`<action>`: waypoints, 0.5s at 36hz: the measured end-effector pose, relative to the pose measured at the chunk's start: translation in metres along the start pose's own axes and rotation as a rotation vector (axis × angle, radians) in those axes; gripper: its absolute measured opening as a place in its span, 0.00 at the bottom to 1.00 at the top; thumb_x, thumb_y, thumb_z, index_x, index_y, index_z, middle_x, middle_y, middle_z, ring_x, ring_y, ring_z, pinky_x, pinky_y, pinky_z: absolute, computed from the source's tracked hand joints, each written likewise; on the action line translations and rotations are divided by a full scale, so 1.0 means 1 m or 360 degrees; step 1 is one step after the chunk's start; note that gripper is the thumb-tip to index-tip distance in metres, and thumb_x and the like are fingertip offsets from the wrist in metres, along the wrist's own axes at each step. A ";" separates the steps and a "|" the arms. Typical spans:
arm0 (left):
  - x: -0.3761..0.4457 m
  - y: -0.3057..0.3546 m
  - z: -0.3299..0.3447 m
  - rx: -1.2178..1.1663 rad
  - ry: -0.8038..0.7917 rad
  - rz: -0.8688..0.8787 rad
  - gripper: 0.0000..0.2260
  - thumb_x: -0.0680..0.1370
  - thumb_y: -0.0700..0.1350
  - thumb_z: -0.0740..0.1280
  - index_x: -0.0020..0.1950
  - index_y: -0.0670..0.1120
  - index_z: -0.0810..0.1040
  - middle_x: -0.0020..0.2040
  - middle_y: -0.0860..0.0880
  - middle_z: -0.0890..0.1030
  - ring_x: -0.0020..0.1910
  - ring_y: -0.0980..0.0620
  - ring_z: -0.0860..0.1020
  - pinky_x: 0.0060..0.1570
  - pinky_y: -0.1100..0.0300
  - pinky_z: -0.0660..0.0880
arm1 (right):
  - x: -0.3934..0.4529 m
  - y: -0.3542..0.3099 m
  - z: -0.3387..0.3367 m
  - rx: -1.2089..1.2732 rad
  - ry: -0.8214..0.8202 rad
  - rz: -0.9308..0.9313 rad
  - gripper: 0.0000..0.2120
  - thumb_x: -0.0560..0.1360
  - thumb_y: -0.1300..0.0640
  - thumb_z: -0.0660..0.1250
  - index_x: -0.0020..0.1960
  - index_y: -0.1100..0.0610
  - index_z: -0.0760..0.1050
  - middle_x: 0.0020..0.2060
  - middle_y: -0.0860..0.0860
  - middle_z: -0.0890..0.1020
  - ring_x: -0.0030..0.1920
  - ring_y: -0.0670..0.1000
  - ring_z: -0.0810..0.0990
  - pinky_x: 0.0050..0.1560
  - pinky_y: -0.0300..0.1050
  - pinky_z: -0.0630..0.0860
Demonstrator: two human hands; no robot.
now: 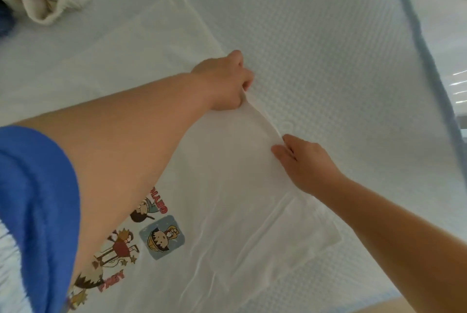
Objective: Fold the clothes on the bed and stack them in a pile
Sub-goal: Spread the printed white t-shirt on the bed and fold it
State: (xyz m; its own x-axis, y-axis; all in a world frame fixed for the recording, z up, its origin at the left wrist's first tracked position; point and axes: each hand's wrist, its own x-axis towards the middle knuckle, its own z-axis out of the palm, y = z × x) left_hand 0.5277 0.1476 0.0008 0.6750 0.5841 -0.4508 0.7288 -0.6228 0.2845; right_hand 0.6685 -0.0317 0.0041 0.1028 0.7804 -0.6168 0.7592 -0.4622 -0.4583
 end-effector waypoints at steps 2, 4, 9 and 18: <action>0.006 0.000 -0.003 0.0060 -0.0014 0.0069 0.04 0.72 0.45 0.65 0.45 0.52 0.72 0.57 0.50 0.69 0.48 0.46 0.74 0.42 0.56 0.68 | -0.007 0.009 0.005 0.0086 0.0108 0.0001 0.17 0.80 0.46 0.53 0.35 0.52 0.61 0.30 0.48 0.73 0.32 0.49 0.72 0.32 0.45 0.65; 0.013 0.000 -0.009 0.0088 -0.0069 0.0039 0.05 0.72 0.44 0.63 0.46 0.53 0.71 0.53 0.52 0.72 0.47 0.48 0.74 0.39 0.58 0.65 | -0.012 0.017 0.009 0.0138 0.0166 0.0032 0.17 0.80 0.45 0.53 0.35 0.52 0.62 0.28 0.47 0.73 0.30 0.47 0.71 0.29 0.41 0.63; 0.023 -0.005 -0.015 0.0231 -0.0228 -0.0024 0.12 0.72 0.46 0.64 0.54 0.55 0.76 0.55 0.48 0.71 0.46 0.47 0.71 0.40 0.58 0.64 | -0.024 0.033 0.012 0.0262 0.0043 0.0190 0.13 0.72 0.35 0.57 0.40 0.43 0.68 0.32 0.42 0.76 0.33 0.40 0.74 0.30 0.36 0.65; 0.020 -0.012 -0.019 0.0053 -0.0145 -0.0008 0.04 0.72 0.49 0.64 0.43 0.53 0.70 0.46 0.51 0.74 0.44 0.48 0.72 0.40 0.57 0.64 | -0.046 0.058 0.008 0.0317 -0.0377 0.0338 0.09 0.71 0.43 0.68 0.48 0.45 0.79 0.38 0.41 0.81 0.39 0.40 0.78 0.41 0.38 0.75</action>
State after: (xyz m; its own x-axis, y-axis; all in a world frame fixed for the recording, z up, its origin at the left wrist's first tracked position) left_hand 0.5350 0.1772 0.0047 0.6570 0.5385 -0.5276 0.7270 -0.6379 0.2543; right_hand 0.7027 -0.0978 0.0012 0.0753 0.5497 -0.8319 0.5947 -0.6945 -0.4050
